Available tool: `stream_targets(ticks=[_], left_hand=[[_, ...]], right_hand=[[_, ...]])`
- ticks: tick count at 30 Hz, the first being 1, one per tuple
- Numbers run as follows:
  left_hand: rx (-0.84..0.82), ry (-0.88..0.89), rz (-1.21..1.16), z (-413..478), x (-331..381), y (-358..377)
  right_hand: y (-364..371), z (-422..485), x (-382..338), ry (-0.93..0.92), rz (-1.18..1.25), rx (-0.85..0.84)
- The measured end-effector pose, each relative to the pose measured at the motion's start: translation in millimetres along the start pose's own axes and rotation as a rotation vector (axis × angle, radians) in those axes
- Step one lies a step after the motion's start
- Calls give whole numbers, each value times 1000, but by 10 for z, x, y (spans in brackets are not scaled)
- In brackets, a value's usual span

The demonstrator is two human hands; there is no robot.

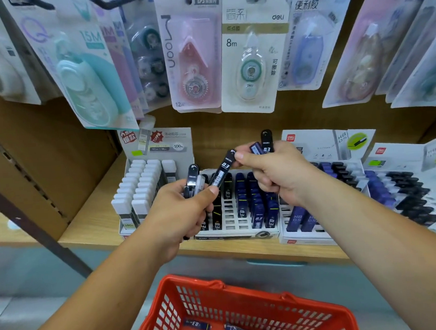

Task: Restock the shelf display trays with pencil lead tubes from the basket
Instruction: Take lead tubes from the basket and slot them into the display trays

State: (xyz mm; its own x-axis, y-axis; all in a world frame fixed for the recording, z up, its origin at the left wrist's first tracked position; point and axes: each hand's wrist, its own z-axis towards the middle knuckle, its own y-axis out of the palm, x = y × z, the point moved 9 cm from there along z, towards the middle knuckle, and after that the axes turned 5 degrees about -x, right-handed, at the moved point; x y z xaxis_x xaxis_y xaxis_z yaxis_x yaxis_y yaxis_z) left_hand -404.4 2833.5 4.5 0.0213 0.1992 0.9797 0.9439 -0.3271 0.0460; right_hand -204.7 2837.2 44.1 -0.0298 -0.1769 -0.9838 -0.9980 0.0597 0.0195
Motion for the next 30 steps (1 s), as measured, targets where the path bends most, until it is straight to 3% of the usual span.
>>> stream_targets(ticks=[7, 20, 24, 26, 30], left_hand=[[-107, -187, -230, -36, -125, 100], [-152, -261, -334, -100, -162, 221], [-29, -211, -273, -28, -162, 100], [20, -162, -145, -10, -142, 32], [-61, -183, -108, -72, -120, 67]], right_hand=[[131, -28, -55, -48, -6, -206], [143, -64, -205, -144, -56, -246], [-18, 7, -214, -159, -121, -46], [-136, 22, -248, -210, -358, 105], [-76, 74, -177, -240, -629, 124]])
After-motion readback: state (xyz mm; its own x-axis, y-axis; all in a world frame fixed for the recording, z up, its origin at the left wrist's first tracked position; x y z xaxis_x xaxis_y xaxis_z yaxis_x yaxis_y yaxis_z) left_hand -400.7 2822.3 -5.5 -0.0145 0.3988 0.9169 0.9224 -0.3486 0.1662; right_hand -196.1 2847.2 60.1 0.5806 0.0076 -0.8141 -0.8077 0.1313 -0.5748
